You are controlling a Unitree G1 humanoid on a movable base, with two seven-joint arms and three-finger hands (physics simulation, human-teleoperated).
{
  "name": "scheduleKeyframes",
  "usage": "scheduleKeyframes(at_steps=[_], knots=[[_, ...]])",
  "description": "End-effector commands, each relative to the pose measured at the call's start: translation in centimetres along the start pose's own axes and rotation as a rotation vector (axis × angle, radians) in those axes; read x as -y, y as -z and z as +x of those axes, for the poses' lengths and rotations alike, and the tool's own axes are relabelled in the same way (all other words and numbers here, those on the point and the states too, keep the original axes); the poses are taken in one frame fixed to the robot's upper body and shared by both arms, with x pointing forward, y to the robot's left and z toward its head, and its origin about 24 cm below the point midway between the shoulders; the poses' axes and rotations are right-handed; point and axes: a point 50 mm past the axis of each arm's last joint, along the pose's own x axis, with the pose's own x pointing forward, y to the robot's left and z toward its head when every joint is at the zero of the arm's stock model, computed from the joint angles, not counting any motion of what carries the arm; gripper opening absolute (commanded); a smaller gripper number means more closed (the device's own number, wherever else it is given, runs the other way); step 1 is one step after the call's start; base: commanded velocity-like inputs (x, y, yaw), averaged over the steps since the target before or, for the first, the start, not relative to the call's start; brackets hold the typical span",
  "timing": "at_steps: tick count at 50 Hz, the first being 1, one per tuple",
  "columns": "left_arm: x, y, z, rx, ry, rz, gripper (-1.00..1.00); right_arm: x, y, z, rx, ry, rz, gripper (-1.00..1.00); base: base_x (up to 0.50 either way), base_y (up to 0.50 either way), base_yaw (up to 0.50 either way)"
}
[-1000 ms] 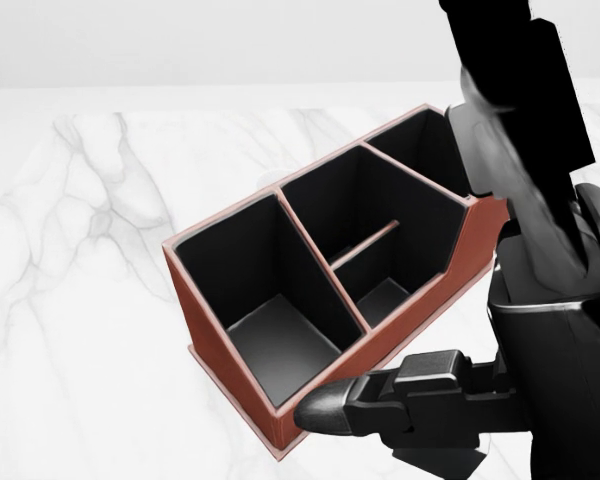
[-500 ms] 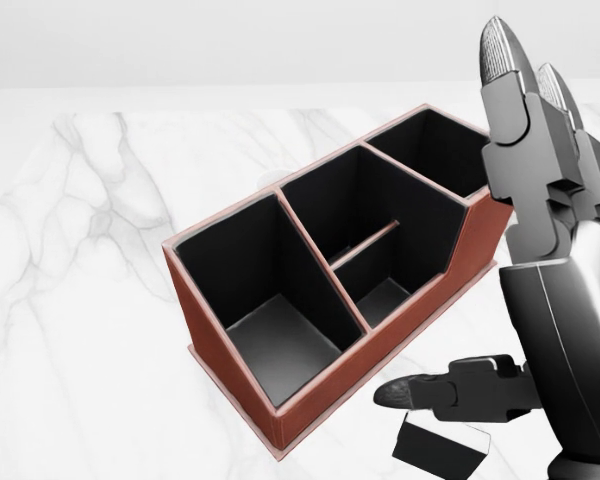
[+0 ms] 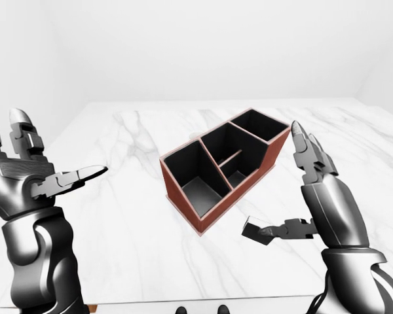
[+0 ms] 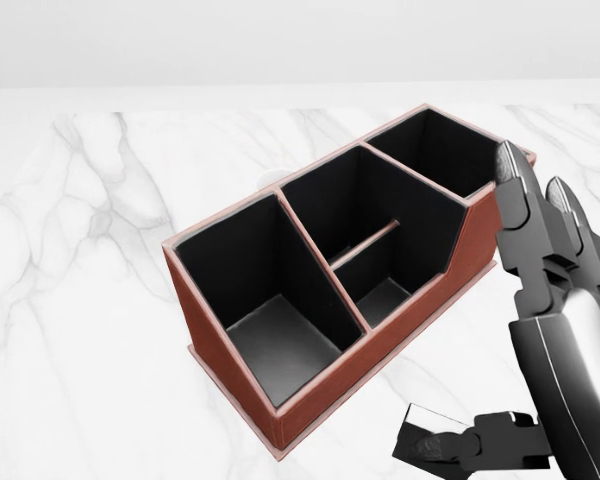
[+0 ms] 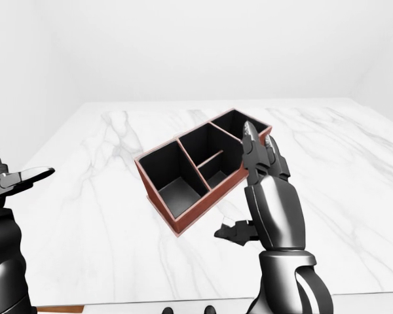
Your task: Pick up the book and place it in the left compartment of the caddy.
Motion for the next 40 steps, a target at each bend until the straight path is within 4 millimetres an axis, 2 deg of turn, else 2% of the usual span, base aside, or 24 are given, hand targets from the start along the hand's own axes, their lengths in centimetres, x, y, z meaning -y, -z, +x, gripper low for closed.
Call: scheduleKeyframes(at_steps=[1,5,16,28,34,36,40], knots=[[0.2,0.0,0.0,0.001,0.005,0.005,1.00,-1.0,0.7,-0.9,-0.039,-0.073,0.024,1.00,0.00,0.00,0.00],[0.1,0.1,-0.1,-0.002,0.002,0.006,1.00,-1.6,1.4,-1.8,-0.039,-0.150,0.026,1.00,0.00,0.00,0.00],[0.1,0.4,0.0,-0.013,0.004,0.010,1.00,-1.8,1.7,-2.0,-0.039,-0.199,-0.072,1.00,0.00,0.00,0.00],[0.1,0.6,0.0,-0.021,0.005,0.012,1.00,-1.7,2.8,-2.9,-0.040,-0.254,-0.042,1.00,0.00,0.00,0.00],[0.2,-1.0,-0.1,0.040,0.003,-0.004,1.00,-1.5,3.1,-2.9,-0.065,-0.238,-0.053,1.00,0.00,0.00,0.00],[0.1,0.1,-0.1,-0.004,0.004,0.009,1.00,-1.4,3.1,-2.9,-0.059,-0.238,-0.048,1.00,0.00,0.00,0.00],[0.1,-0.1,-0.1,0.005,0.003,0.005,1.00,-1.7,3.2,-3.1,-0.027,-0.274,-0.025,1.00,0.00,0.00,0.00]])
